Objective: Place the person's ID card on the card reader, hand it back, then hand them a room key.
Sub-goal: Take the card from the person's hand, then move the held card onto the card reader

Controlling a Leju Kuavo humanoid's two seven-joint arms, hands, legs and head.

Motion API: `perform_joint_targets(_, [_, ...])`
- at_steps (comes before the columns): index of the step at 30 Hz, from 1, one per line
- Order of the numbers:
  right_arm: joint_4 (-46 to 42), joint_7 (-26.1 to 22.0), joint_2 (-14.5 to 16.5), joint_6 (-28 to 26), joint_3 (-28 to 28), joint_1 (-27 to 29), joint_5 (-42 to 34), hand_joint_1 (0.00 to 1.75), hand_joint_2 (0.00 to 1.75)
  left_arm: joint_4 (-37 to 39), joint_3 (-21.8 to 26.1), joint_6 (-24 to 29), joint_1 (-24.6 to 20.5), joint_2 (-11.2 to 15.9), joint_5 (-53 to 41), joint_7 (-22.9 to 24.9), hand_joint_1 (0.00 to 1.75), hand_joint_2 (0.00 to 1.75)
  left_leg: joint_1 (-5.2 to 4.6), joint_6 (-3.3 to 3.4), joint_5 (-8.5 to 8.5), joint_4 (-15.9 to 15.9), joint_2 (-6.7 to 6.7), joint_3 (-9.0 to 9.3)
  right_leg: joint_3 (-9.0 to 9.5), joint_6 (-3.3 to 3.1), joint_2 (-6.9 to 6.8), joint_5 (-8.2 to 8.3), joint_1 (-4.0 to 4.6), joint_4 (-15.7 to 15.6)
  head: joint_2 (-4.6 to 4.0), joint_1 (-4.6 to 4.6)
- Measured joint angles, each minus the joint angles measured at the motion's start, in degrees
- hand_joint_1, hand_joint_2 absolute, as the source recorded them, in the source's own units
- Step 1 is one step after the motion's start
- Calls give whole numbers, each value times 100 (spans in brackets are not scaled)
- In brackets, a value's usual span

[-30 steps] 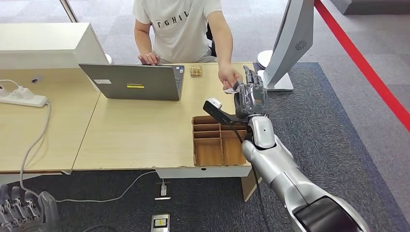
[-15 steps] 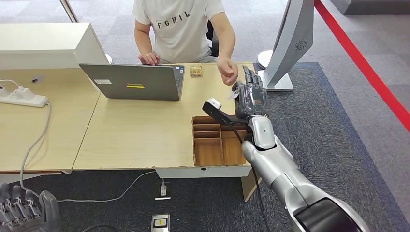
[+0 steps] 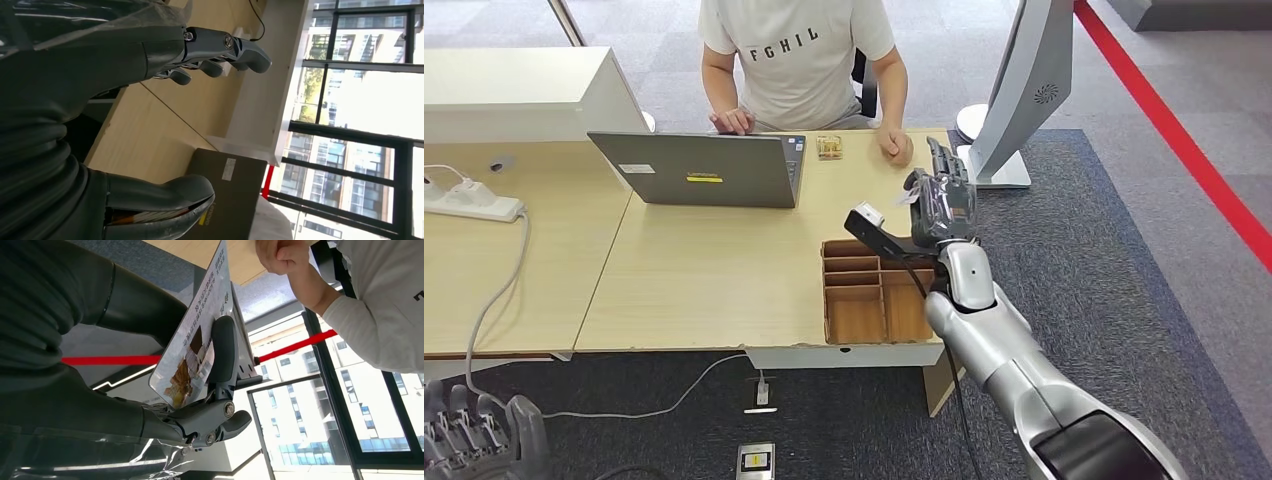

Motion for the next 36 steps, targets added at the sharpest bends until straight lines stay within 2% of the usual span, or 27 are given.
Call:
perform_joint_targets(10, [-16,-40,-8,-38,-23,6,25,175,175,9,0,-2,20,0,-5,0,0,175,0,0,0,0,0,0,0,0,0,0,0,0,0,0])
perform_joint_targets(14, [-196,82,-132,-31,-51,71,253,175,175,11,0,0,59,0,3,0,0,175,0,0,0,1,0,2,-2,0,0,0,0,-2,0,-1])
perform_joint_targets(17, [-462,300,-365,39,-132,205,403,175,175,11,0,-1,106,0,38,0,0,175,-1,1,-1,2,-1,3,-1,1,-1,0,-1,-6,0,-1])
perform_joint_targets(23, [-1123,595,-1046,146,-563,701,445,175,175,14,2,-1,189,0,111,0,0,175,-5,7,-5,3,-4,6,4,3,-1,1,-4,-14,0,0])
perform_joint_targets(31, [-2270,962,-1983,139,-1647,2075,341,175,175,66,-7,0,93,111,497,0,0,175,-6,16,-14,4,-11,7,14,12,-9,-5,-5,-20,0,0])
perform_joint_targets(36, [-2933,885,-2307,142,-2376,2831,276,175,175,160,-98,-1,-120,252,637,1,0,175,-6,15,-17,3,-6,8,13,12,-4,-4,-5,-18,0,0])
